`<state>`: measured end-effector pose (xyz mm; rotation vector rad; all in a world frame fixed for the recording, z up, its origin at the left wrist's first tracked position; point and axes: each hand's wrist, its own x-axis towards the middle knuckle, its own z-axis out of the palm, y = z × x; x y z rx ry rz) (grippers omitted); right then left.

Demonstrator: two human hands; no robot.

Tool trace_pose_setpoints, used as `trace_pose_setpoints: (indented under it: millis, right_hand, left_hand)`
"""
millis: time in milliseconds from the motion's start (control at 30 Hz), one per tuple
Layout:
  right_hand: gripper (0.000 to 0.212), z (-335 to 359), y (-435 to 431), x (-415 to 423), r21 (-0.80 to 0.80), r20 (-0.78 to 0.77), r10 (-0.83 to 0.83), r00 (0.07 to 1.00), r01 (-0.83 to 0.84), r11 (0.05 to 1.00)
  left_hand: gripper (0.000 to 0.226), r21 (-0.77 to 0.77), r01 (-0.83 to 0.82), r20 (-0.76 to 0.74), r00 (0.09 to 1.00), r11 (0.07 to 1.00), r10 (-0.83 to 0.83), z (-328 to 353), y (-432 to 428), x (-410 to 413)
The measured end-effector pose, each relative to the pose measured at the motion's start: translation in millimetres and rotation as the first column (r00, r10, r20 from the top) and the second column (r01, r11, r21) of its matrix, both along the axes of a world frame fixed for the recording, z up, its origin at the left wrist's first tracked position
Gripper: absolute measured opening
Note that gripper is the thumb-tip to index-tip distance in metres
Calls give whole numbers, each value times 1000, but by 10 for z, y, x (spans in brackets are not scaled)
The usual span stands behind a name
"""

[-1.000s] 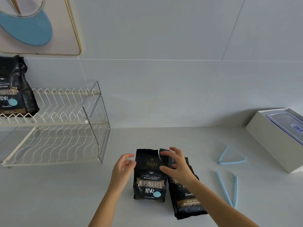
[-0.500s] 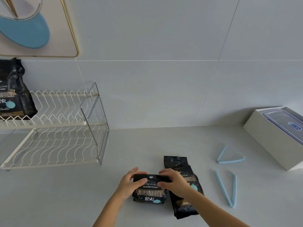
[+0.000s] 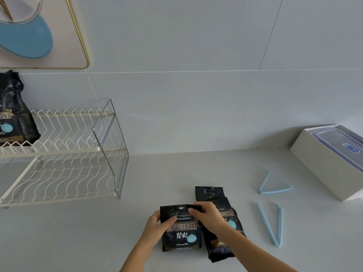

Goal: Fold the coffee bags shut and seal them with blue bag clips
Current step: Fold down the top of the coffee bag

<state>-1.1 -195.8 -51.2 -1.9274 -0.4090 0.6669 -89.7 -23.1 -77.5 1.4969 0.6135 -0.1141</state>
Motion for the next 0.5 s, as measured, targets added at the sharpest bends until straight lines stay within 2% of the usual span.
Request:
trace_pose_setpoints:
  millis: [133,200,333,500]
  right_hand:
    - [8,34,34,39,-54,68,113,991,-110,992]
    - [5,19,46,33,-138,146,163,976,-143,980]
    - [10,-20,72,19,-239,270,149,951,-84,967]
    - [10,-15,44,31,-203,261,149,954,-97,974]
  left_hand:
    - [52,-41,54,-13,998,998,-54,-23,-3,12]
    - [46,-19,45,-10,999,999,-45,-39,-30,21]
    - [33,9,1,-10,1000,1000,-1,-61,-84,13]
    - [32,-12,-18,19,1000,1000,18,-24,-74,16]
